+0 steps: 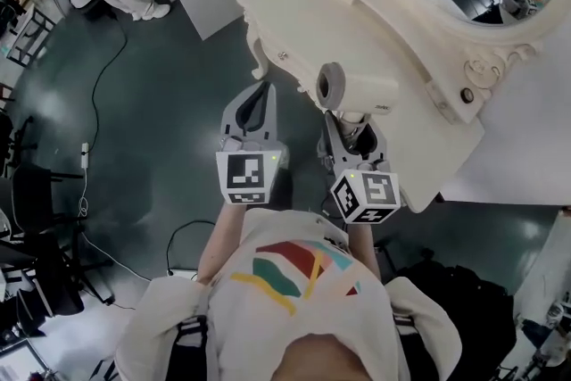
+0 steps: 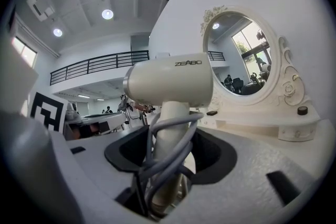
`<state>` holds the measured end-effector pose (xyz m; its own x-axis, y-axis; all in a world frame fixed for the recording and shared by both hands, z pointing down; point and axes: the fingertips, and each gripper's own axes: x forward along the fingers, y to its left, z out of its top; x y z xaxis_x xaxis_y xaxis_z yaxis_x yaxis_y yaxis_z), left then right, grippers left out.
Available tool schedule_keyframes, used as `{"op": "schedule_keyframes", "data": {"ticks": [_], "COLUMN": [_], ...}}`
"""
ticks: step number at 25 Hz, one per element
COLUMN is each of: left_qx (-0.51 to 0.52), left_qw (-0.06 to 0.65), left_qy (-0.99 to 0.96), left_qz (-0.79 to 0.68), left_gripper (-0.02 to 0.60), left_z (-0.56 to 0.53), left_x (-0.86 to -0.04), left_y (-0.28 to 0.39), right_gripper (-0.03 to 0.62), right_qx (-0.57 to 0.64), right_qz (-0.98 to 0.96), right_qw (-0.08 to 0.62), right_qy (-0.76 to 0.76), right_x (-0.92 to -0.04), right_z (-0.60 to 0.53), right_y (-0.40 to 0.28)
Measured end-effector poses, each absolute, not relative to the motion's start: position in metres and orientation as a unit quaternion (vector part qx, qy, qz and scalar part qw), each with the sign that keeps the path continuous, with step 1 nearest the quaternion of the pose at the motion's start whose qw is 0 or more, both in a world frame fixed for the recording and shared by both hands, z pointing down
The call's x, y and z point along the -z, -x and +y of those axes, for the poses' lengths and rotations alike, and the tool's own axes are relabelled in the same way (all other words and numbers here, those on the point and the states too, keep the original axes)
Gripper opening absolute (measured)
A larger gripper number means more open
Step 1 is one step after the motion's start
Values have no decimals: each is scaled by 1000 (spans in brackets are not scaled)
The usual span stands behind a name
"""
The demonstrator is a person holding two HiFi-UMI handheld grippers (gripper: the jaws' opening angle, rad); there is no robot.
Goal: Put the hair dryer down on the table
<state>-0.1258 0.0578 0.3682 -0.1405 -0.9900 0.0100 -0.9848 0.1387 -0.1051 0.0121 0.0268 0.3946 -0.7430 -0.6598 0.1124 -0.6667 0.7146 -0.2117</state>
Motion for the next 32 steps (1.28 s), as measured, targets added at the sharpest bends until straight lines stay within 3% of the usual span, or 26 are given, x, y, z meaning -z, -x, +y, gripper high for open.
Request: {"op": "schedule_keyframes", "data": {"ticks": [22,32], "left_qx": [17,16], "left_qw": [9,-22], "left_qy": [698,737], "left_qz": [715,675], "left_gripper": [6,6], "left_z": [-118,-181], "left_x": [-363,-375], "left_y": [217,205], "right_gripper": [222,222], "right_qx": [-132,-157], "right_qz": [-909,-881], "right_qw": [32,48], "right_qy": [-395,-444], "right_x": [-388,-399], "right_z": [-118,-163], "right_y": [81,71]}}
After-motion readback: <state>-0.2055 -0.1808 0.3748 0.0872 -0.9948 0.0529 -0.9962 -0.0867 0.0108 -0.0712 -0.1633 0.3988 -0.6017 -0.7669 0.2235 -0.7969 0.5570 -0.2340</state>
